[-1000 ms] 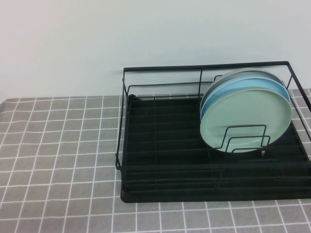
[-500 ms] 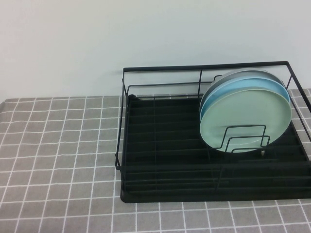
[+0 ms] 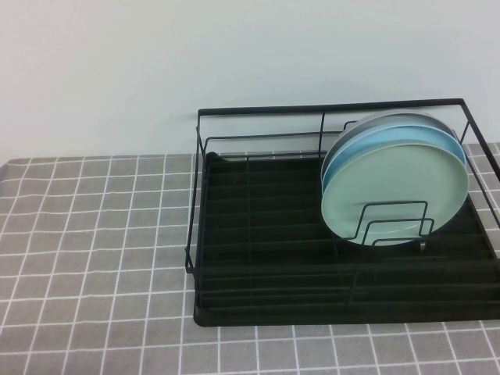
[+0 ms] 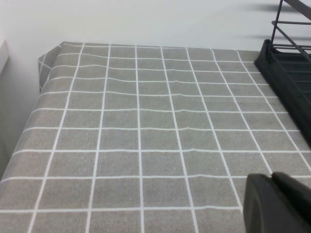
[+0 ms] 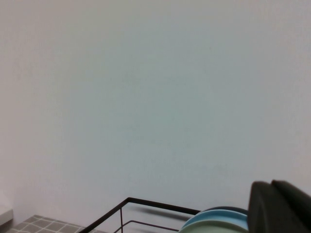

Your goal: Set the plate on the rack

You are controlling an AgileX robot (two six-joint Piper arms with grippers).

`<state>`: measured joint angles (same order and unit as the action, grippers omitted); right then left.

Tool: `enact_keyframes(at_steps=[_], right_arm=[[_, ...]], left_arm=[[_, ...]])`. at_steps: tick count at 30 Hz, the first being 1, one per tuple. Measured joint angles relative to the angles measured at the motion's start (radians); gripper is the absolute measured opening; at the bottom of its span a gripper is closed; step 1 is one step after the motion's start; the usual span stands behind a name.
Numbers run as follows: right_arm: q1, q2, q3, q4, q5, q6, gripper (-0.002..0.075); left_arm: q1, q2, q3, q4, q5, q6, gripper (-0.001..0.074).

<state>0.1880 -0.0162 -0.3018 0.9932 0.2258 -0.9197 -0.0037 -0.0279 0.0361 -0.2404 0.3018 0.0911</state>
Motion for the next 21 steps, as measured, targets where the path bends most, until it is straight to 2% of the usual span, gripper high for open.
enact_keyframes(at_steps=[8,12,16,21], right_arm=[[0.000,0.000,0.000,-0.008,0.000,0.000,-0.0003],[0.000,-0.014,0.016,-0.201,-0.016,0.023,-0.0003],[-0.002,-0.014,0.068,-0.417,-0.037,0.306,-0.0003],[-0.002,-0.014,0.192,-0.866,-0.046,0.727,-0.0003]], left_arm=[[0.000,0.000,0.000,0.000,0.000,0.000,0.0000],[0.000,0.000,0.000,0.000,0.000,0.000,0.0000],[0.000,0.000,0.000,0.000,0.000,0.000,0.0000],[0.000,0.000,0.000,0.000,0.000,0.000,0.0000]])
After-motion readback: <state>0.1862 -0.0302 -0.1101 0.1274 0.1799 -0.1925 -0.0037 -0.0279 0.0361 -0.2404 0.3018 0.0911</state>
